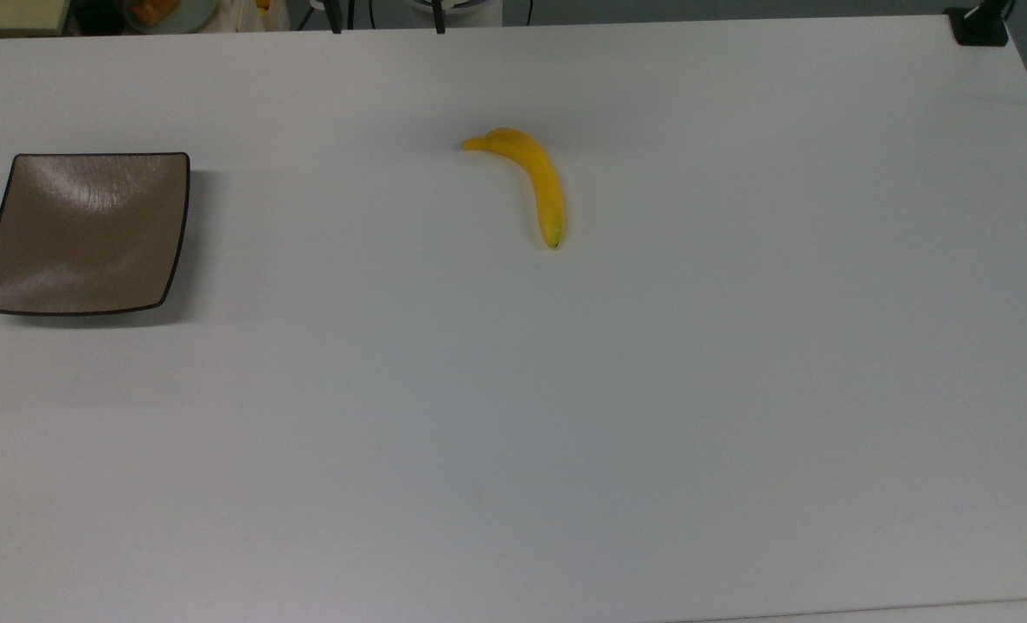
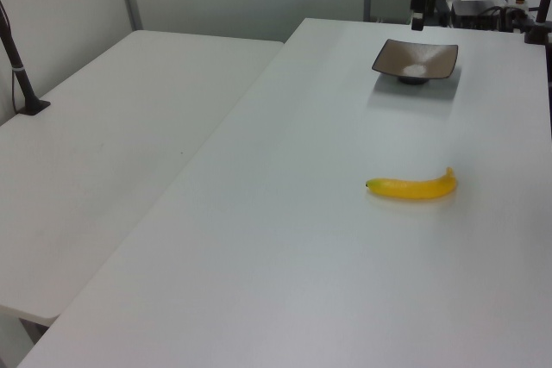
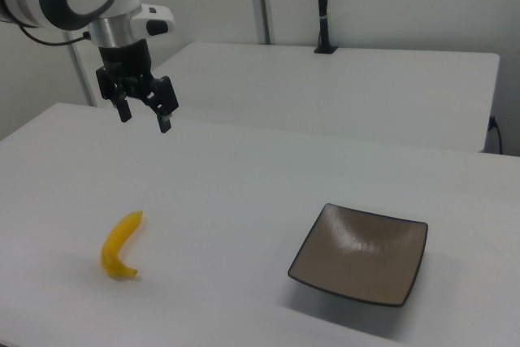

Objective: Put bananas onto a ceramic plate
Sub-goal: 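Move the gripper down over the yellow banana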

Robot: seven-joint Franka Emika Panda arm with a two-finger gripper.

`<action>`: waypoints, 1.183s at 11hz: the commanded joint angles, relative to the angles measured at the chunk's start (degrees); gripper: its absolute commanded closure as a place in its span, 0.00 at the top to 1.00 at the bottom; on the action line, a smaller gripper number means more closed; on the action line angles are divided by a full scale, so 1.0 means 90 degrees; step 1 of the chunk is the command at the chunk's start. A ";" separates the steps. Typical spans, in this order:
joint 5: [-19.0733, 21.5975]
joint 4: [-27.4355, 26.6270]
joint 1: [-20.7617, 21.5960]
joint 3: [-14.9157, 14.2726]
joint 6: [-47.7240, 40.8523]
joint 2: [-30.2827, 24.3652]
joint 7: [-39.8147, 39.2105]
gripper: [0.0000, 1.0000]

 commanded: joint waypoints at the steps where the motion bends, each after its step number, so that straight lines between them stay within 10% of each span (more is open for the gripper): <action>1: 0.0028 -0.0018 -0.0106 0.0107 0.0060 -0.0035 0.0036 1.00; 5: 0.0115 -0.0048 -0.0018 0.0175 0.0049 -0.0064 0.0006 1.00; 13: 0.0125 -0.0827 0.0041 0.1357 0.0175 -0.0201 -0.0190 1.00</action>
